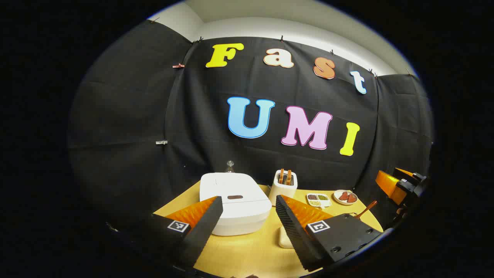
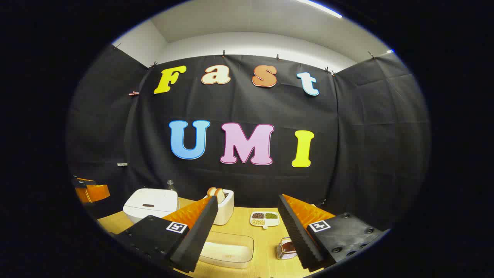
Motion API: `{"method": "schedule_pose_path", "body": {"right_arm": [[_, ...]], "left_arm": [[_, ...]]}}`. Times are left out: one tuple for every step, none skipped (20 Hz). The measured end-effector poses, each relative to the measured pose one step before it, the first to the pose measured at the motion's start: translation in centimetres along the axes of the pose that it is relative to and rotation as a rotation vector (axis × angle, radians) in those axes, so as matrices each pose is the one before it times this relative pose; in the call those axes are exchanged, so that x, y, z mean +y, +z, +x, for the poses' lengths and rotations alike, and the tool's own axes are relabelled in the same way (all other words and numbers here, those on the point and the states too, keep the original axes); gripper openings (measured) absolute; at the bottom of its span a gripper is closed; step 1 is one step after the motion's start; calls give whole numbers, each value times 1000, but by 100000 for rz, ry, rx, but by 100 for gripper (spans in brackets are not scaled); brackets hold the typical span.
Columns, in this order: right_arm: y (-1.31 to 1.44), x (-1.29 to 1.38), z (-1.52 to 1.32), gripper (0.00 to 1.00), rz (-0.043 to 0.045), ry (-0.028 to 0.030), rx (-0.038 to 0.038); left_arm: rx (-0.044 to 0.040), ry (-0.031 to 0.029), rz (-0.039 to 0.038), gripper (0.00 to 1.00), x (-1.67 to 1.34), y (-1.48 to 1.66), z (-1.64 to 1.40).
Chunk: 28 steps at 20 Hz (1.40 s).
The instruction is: Close the left gripper, press the button to open the rice cooker; take a wooden spoon from the chopstick holder with the right hand, scoop a spoonful of rice and pour it into the rice cooker, then put the wooden spoon back into the chopstick holder.
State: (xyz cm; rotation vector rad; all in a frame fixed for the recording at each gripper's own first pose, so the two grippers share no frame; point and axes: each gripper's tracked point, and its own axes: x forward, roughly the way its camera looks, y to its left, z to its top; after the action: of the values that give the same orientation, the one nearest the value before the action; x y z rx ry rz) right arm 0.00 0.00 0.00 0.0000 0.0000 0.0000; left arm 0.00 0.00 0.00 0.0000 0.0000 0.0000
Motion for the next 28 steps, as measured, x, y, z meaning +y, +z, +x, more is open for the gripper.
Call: {"method": "schedule_pose_path", "body": {"right_arm": [[-136,-416,-80,98,77,-1192,612],[88,-418,-70,98,-295,-1161,-312],[76,-327,-209,98,-194,-913,-385],[-128,-244,-265,96,196,-1018,-178],[-43,-119,-245,98,599,-528,-127],[-262,-7,-206,98,235,-14,184],[-125,-67,-153,98,-317,9,205],[-102,-227,-174,98,-248,-201,281],[-199,-209,-178,98,328,-398,518],[-102,-102,-156,98,866,-189,261],[-180,-22,-175,98,511,-261,371],[-199,-172,-51,98,60,-483,414],[-121,-273,-123,98,-71,-585,268],[-183,-154,-115,98,221,-448,265],[-138,-152,-89,98,445,-488,394],[-301,-164,-144,98,603,-323,745],[-269,-92,-167,98,703,-251,901],[-225,-101,-75,98,697,-239,523],[-75,-159,-100,98,599,-423,102],[-106,-93,-112,98,583,-374,245],[-193,-73,-119,98,407,-232,458],[-192,-64,-105,98,76,-349,469],[-29,-105,-93,98,29,-406,55],[-22,-59,-87,98,8,-287,28],[49,-101,-55,98,-90,-392,-140],[100,-83,-103,98,-168,-450,-385],[53,18,-75,98,-194,-290,-132],[-91,-19,-93,98,-207,-82,63]], "left_arm": [[-805,-594,538,96,-179,151,151],[-505,-300,722,95,60,118,146],[-65,-424,425,95,15,-157,224],[97,-757,191,95,-58,40,171],[-140,-863,-20,96,-123,-167,26],[-9,-693,-84,96,-113,83,106],[341,-594,23,95,-35,-390,83],[449,-443,146,95,-38,-110,26],[277,-357,365,95,-27,-114,103],[-92,-182,529,96,-43,51,90],[-150,-285,513,95,-59,-80,83],[-34,-491,441,95,-121,102,36],[142,-359,474,96,-138,-30,100],[249,-494,305,96,-184,60,152],[292,-589,305,96,-179,-22,62],[262,-389,377,96,-108,59,73],[638,-248,497,96,23,-227,170],[788,116,356,96,30,-107,160],[456,165,258,96,70,97,198],[351,-92,209,96,41,-9,49],[268,135,131,95,193,218,230],[263,120,35,96,205,101,158],[683,249,219,96,316,111,287],[1554,51,892,95,166,-193,428],[1395,309,1568,95,248,6,365],[410,705,1136,96,464,425,399],[340,-34,482,96,264,258,479],[339,1,193,95,197,129,649]]}}
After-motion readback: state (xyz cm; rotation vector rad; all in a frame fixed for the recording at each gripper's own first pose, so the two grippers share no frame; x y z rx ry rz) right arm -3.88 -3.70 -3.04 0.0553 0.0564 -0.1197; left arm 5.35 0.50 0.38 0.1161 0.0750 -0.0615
